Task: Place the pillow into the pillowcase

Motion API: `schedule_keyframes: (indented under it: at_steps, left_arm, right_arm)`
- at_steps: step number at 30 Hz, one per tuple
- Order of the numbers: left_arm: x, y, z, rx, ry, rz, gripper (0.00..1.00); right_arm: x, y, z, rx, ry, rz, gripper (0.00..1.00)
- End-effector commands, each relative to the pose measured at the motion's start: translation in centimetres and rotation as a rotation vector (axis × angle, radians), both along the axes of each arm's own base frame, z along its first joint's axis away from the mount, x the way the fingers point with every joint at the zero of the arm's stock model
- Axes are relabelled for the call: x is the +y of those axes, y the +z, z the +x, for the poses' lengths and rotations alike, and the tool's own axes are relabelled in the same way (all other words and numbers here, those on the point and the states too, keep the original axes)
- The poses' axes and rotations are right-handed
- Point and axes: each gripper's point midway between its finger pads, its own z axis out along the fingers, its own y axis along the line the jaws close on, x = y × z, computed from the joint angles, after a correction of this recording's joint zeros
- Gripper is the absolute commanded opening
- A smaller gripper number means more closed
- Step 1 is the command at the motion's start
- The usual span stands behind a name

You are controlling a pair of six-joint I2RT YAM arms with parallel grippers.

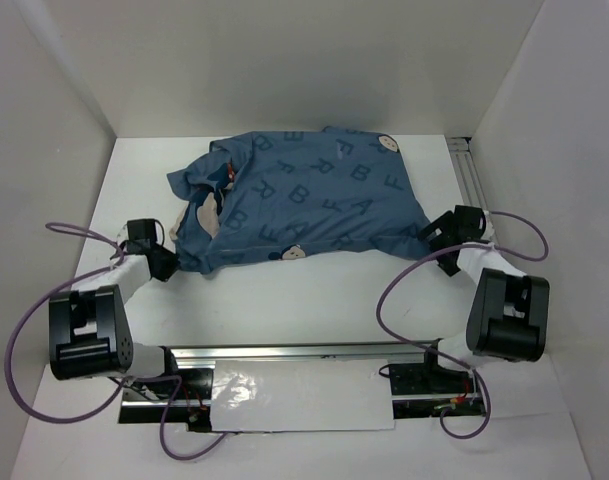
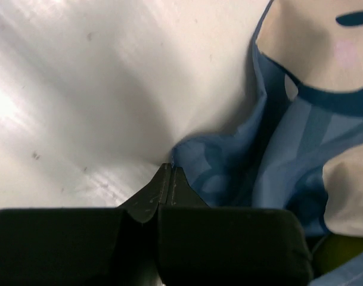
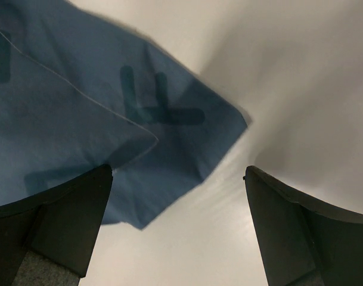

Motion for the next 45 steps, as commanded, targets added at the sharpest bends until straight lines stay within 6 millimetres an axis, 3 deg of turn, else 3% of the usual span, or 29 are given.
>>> schedule_keyframes:
  at_steps: [1, 10, 12, 13, 15, 16, 18, 21, 22, 24, 25, 26, 27, 28, 29, 31, 32, 33, 35, 36, 37, 38, 39, 40, 41, 42, 43, 44, 45]
  left_arm:
    - [0.3, 2.4, 0.4, -0.082, -0.029, 0.046, 0.0]
    - [0.5, 3.2, 0.1, -0.101, -0.032, 0.065, 0.0]
    - [0.4, 2.8, 0.0, -0.089, -0.032, 0.062, 0.0]
    - [0.4, 2.8, 0.0, -0.089, -0.032, 0.062, 0.0]
    - [0.4, 2.5, -0.1, -0.08, -0.033, 0.06, 0.0]
    - [0.4, 2.5, -0.1, -0.078, -0.04, 0.065, 0.0]
    - [0.4, 2.4, -0.3, -0.069, -0.04, 0.063, 0.0]
    - [0.3, 3.0, 0.0, -0.087, -0.056, 0.064, 0.0]
    - [0.1, 3.1, 0.2, -0.097, -0.07, 0.061, 0.0]
    - [-0.1, 3.1, 0.3, -0.099, -0.077, 0.053, 0.0]
    - [-0.2, 3.5, 0.6, -0.111, -0.084, 0.046, 0.0]
    - [-0.2, 3.5, 0.6, -0.111, -0.084, 0.046, 0.0]
    - [-0.4, 4.0, 1.0, -0.127, -0.092, 0.038, 0.0]
    - [-0.6, 4.0, 1.0, -0.127, -0.11, 0.035, 0.0]
    - [-0.7, 5.0, 1.8, -0.154, -0.126, 0.036, 0.0]
    - [-0.6, 5.7, 2.0, -0.167, -0.126, 0.04, 0.0]
    - [-0.6, 6.1, 2.2, -0.17, -0.126, 0.04, 0.0]
    - [-0.7, 6.1, 2.2, -0.172, -0.131, 0.033, 0.0]
    - [-0.8, 7.6, 3.0, -0.212, -0.14, 0.033, 0.0]
    - [-1.0, 7.6, 3.0, -0.212, -0.153, 0.032, 0.0]
    - [-1.1, 8.0, 3.2, -0.219, -0.159, 0.026, 0.0]
    - [-1.0, 8.8, 3.7, -0.238, -0.159, 0.032, 0.0]
    - [-1.2, 9.0, 3.5, -0.237, -0.167, 0.022, 0.0]
    - [-1.2, 9.4, 3.7, -0.24, -0.167, 0.023, 0.0]
    - [-1.2, 9.8, 3.9, -0.251, -0.167, 0.026, 0.0]
    - [-1.1, 9.8, 3.9, -0.249, -0.174, 0.031, 0.0]
    - [-1.0, 9.8, 3.9, -0.248, -0.169, 0.038, 0.0]
    - [-0.7, 10.2, 4.0, -0.25, -0.162, 0.047, 0.0]
    - [-0.7, 10.8, 4.4, -0.263, -0.162, 0.051, 0.0]
  right_arm:
    - [0.1, 0.0, 2.7, -0.114, -0.021, 0.041, 0.99]
    - [0.6, -2.7, 3.5, -0.147, 0.047, 0.041, 0.89]
    - [1.4, -3.6, 3.3, -0.149, 0.101, 0.057, 0.79]
    - [1.4, -2.9, 4.1, -0.2, 0.11, 0.049, 0.74]
    - [2.1, -2.6, 4.5, -0.242, 0.174, 0.031, 0.13]
    - [2.6, -2.3, 4.7, -0.258, 0.201, 0.028, 0.0]
    - [3.3, -1.1, 5.2, -0.3, 0.249, 0.02, 0.0]
    - [4.3, 4.5, 6.9, -0.399, 0.301, -0.073, 0.0]
    - [3.6, 8.4, 7.3, -0.466, 0.286, -0.176, 0.0]
    - [5.1, 15.0, 8.2, -0.583, 0.315, -0.281, 0.0]
    - [4.7, 20.0, 7.8, -0.679, 0.284, -0.387, 0.0]
    - [6.0, 23.0, 7.5, -0.745, 0.304, -0.421, 0.0]
    - [6.1, 28.0, 7.4, -0.841, 0.275, -0.457, 0.0]
    - [6.3, 31.0, 7.0, -0.895, 0.286, -0.511, 0.0]
    - [7.6, 36.0, 6.3, -0.987, 0.327, -0.545, 0.0]
    - [8.6, 39.9, 5.8, -1.038, 0.356, -0.566, 0.0]
    - [9.2, 40.7, 6.2, -1.034, 0.384, -0.568, 0.0]
    - [9.8, 43.6, 5.7, -1.078, 0.413, -0.585, 0.0]
    - [11.9, 46.3, 6.0, -1.145, 0.493, -0.613, 0.0]
    - [12.5, 52.1, 4.3, -1.262, 0.482, -0.631, 0.0]
    - [12.9, 55.2, 3.6, -1.328, 0.477, -0.641, 0.0]
    - [13.8, 56.5, 4.8, -1.341, 0.501, -0.643, 0.0]
    - [13.6, 63.0, 1.5, -1.479, 0.452, -0.653, 0.0]
    - [14.1, 64.0, 2.9, -1.499, 0.457, -0.654, 0.0]
    - [14.0, 65.7, 2.5, -1.53, 0.443, -0.672, 0.0]
    - [13.2, 70.1, -0.7, -1.645, 0.387, -0.686, 0.0]
    - [12.7, 71.3, -1.2, -1.672, 0.349, -0.69, 0.0]
    - [12.9, 71.7, 0.2, -1.683, 0.33, -0.691, 0.0]
    - [12.8, 74.4, -2.7, -1.78, 0.319, -0.702, 0.0]
